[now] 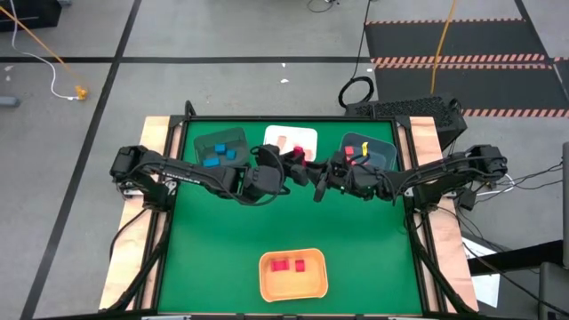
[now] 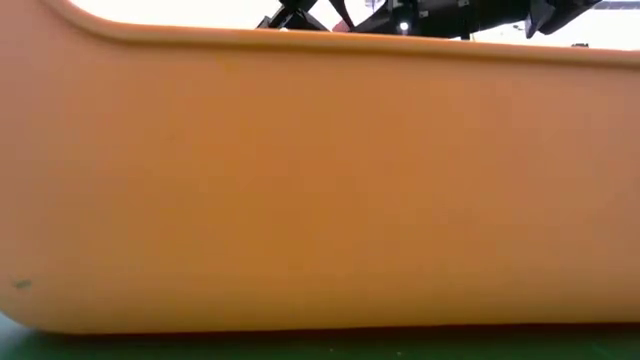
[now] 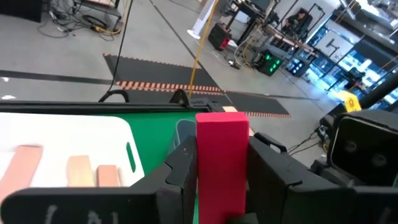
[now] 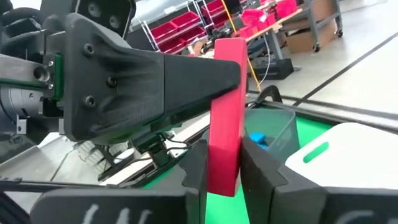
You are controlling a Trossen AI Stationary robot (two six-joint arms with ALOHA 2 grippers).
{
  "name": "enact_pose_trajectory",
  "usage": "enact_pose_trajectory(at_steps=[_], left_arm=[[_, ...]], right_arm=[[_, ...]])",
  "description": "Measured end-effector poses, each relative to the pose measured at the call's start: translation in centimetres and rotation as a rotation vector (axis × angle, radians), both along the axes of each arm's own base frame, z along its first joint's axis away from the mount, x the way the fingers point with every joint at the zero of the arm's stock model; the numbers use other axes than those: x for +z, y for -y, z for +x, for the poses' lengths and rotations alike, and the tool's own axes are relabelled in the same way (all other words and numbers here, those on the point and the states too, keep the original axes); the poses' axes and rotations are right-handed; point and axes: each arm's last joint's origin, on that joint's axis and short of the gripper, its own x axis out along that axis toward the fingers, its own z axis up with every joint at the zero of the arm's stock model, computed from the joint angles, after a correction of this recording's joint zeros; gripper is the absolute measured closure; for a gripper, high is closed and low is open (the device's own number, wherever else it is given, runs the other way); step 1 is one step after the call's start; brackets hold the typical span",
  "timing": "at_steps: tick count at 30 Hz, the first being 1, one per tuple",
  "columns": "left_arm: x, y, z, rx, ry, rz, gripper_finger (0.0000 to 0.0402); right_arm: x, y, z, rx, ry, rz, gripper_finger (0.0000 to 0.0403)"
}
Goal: Sort & place blocks by color
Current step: Put the red block into the yellow bin
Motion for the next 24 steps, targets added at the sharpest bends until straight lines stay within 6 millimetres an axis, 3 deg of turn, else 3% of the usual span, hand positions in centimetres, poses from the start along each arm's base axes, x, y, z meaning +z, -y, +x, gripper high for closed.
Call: enact_pose_trajectory(at_steps=[11, 17, 24], left_arm=[[-0.3, 0.3, -0.1, -0.043, -0.045, 0.009, 0.0153], [0.3, 0.0, -0.4, -0.047, -0.087, 0.060, 0.0125], [2.5, -1.2, -2.9, -0.032, -0.167, 0.117, 0.0122]], right_arm=[[-0.7, -0.4, 0.1, 0.113, -0.063, 0.057, 0.0363], [-1.4, -0.5, -0.7, 0.203, -0.181, 0.128, 0.0363], [-1.5, -1.7, -2.1, 0.509, -0.304, 0.327, 0.0363]])
